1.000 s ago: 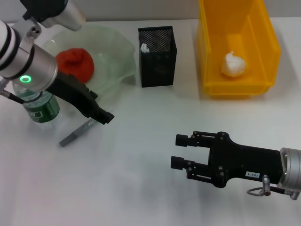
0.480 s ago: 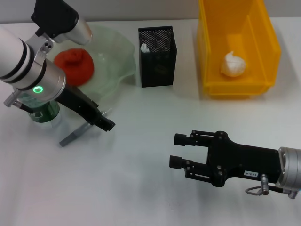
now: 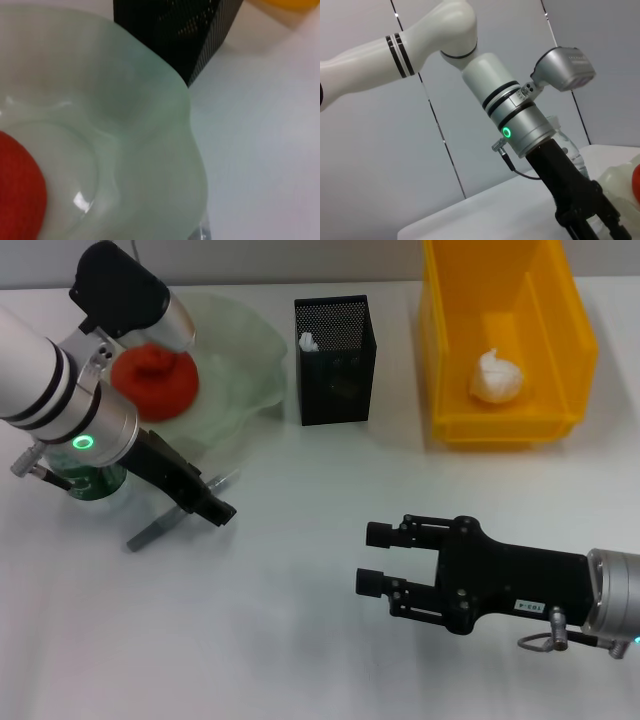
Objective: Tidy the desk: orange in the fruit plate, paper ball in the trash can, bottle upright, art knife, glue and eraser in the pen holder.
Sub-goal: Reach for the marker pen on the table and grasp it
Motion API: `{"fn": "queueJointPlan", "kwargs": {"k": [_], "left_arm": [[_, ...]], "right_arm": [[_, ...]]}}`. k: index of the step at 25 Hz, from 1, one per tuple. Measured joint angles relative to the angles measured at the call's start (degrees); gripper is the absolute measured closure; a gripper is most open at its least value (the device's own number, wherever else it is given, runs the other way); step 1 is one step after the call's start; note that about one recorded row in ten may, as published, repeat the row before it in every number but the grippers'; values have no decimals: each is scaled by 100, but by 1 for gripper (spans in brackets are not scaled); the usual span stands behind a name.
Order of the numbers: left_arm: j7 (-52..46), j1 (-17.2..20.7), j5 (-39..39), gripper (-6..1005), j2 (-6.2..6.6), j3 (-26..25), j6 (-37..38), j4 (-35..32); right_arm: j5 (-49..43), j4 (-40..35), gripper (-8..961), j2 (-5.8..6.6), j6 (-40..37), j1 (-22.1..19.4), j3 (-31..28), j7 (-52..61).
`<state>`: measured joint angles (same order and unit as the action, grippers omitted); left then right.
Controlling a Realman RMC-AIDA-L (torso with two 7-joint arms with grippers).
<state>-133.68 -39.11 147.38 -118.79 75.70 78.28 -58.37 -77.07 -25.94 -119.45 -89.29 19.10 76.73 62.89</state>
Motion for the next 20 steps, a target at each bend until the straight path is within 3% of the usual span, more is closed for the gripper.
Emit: {"fn": "queueJointPlan", "kwargs": {"k": [7, 12, 18, 20], "left_arm": [[-1, 0, 4, 311, -4, 91, -9, 7], [20, 0, 4, 417, -4, 112, -11, -7], [70, 0, 1, 420, -5, 172, -29, -13], [71, 0, 1, 490, -4, 176, -29, -12]], "right_arm": [[0, 14, 390, 0, 0, 48, 0, 11], [-1, 19, 390, 0, 0, 51, 0, 16], [-1, 19, 390, 0, -1, 58, 0, 22], [0, 19, 390, 0, 0, 64, 0, 27]]}}
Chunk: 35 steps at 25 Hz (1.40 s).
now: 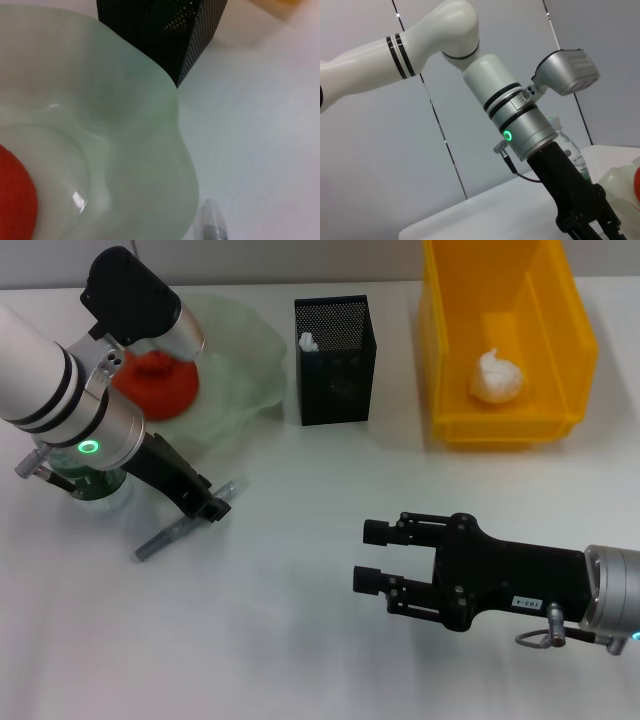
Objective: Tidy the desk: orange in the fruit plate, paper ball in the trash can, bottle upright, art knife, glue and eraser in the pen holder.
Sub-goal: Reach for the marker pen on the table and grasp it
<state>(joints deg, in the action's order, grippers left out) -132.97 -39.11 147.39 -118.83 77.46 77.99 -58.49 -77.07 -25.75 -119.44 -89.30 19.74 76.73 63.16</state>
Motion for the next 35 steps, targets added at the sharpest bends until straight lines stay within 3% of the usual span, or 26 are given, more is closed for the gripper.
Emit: {"fn": "queueJointPlan", "kwargs": {"k": [3, 17, 28, 33, 35], "left_arm": [[0, 0, 0, 596, 0, 1, 16, -12], [0, 14, 0, 623, 0, 140, 48, -22], [0, 55, 0, 701, -9, 192, 46, -93], [0, 65, 0, 878, -9, 240, 30, -98], [0, 65, 0, 878, -9, 245, 30, -110]], "right_arm": [[3, 0, 390, 0, 0, 12, 0, 3], [8, 0, 389, 0, -1, 13, -9, 29], [8, 0, 383, 0, -41, 13, -9, 30], [8, -1, 380, 0, -44, 12, -9, 30], [8, 0, 379, 0, -44, 12, -9, 30]]}}
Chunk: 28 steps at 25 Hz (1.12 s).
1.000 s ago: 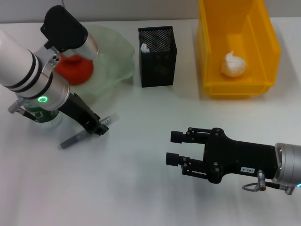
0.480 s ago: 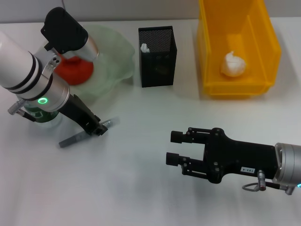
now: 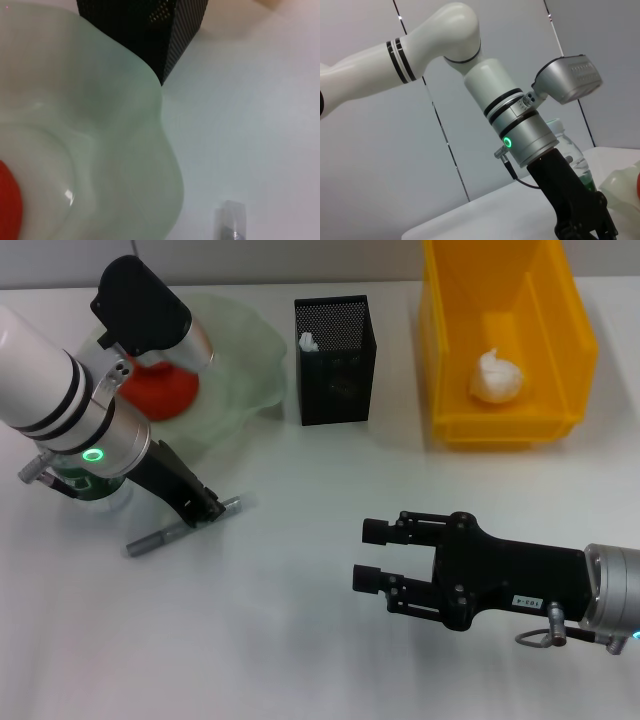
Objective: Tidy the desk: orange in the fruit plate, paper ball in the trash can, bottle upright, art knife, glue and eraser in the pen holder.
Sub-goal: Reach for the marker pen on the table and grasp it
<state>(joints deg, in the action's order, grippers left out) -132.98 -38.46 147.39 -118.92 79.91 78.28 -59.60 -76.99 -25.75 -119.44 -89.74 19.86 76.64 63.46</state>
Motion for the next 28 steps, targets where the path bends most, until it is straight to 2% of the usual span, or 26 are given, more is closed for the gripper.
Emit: {"fn": "queueJointPlan", "kwargs": {"k": [11, 17, 21, 22, 28], "left_arm": [[111, 114, 0, 861, 20, 39, 393, -643], [121, 112, 3, 730, 13, 79, 380, -646], [120, 110, 28, 591, 11, 118, 380, -644], [82, 94, 217, 556, -6, 301, 368, -649], [76, 82, 260, 562, -11, 363, 354, -619]], "right_arm": [[0, 0, 373, 2, -3, 16, 0, 0], [0, 0, 370, 8, -3, 17, 0, 0], [0, 0, 368, 9, 4, 29, 0, 0], [0, 0, 367, 9, 1, 35, 0, 0], [3, 0, 364, 9, -8, 44, -51, 0]]}}
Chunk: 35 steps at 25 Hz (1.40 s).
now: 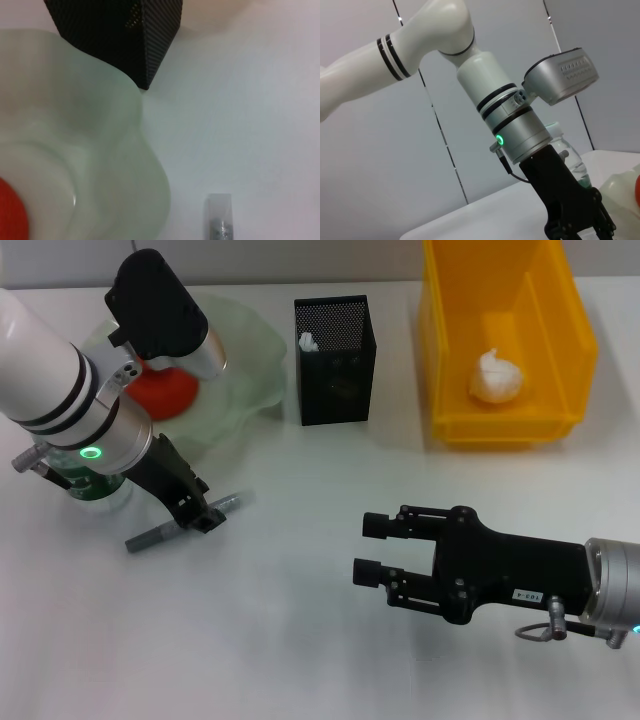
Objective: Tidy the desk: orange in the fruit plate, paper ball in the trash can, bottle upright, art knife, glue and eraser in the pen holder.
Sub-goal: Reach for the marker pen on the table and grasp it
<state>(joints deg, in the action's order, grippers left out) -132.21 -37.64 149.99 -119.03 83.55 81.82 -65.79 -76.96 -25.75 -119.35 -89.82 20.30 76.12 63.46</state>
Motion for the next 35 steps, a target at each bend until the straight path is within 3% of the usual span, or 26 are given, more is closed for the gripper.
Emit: {"fn": "queueJointPlan", "kwargs": {"k": [11, 35], "left_arm": [[24, 22, 25, 571, 3, 302, -76, 22], [54, 28, 39, 574, 3, 303, -151, 86]], "right_arm": [[6, 0, 358, 0, 24, 8, -10, 0], [6, 0, 345, 0, 42, 65, -10, 4]]}}
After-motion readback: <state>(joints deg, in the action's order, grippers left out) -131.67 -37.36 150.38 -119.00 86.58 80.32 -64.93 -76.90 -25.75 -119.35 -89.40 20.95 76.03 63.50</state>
